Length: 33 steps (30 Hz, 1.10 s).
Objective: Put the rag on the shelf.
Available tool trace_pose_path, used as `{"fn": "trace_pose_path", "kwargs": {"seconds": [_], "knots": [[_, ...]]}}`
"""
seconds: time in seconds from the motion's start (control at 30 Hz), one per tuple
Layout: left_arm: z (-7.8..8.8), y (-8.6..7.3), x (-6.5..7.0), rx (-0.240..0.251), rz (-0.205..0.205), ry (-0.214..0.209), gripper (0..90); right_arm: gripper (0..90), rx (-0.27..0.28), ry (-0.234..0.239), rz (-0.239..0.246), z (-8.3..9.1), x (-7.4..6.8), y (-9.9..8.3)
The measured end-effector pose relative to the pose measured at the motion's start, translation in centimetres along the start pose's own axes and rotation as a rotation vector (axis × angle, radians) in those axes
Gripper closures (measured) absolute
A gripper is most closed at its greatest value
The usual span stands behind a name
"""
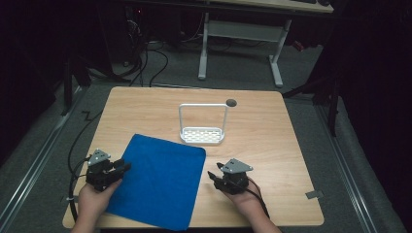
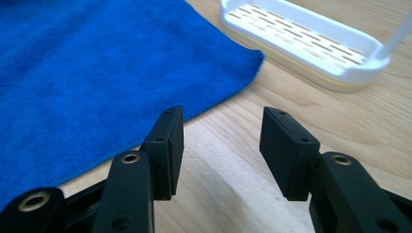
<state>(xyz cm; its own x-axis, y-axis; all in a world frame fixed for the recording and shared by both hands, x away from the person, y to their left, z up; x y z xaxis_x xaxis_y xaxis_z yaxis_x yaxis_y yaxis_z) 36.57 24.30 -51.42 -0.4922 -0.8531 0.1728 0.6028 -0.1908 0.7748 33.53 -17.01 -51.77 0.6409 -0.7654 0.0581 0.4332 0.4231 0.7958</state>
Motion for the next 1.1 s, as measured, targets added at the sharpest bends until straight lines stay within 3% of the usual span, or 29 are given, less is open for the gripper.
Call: {"fn": "trace_pose_path", "kwargs": {"seconds": [0.23,0.33,0.47,0.7,0.8,1.1], "knots": [[0.0,-0.3,0.1,0.002,-0.022,-0.004,62.0,52.1,-0.007,0.044,0.063,-0.8,-2.3,0.5],[-0.2,-0.5,0.4,-0.024,-0.05,-0.012,61.7,53.5,0.004,0.071,0.083,-1.2,-3.2,0.9],[-0.3,-0.8,0.9,-0.065,-0.095,0.009,64.9,58.9,0.005,0.118,0.102,-1.8,-4.3,1.4],[-0.7,-1.5,1.3,-0.147,-0.149,0.029,83.9,87.8,-0.036,0.164,0.11,-3.1,-4.9,1.8],[-1.0,-1.8,1.4,-0.179,-0.154,0.032,88.2,90.0,-0.066,0.183,0.13,-3.5,-5.1,1.8],[-1.0,-2.0,1.5,-0.165,-0.155,0.015,87.8,90.0,-0.132,0.193,0.151,-4.3,-5.5,1.4]]}}
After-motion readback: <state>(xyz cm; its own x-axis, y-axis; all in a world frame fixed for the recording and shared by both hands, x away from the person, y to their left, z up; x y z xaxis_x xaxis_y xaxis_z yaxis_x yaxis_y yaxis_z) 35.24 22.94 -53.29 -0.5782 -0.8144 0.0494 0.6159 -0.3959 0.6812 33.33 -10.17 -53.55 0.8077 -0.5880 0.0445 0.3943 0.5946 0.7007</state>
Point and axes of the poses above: each handheld gripper's, and its own axes: z roughly backward along the jaws, y roughly out of its top, x roughly to its right, the point moved 1 cm from there along -z, roughly forward along the jaws, and after that the axes turned 1 degree about -x, right-handed, at the moved point
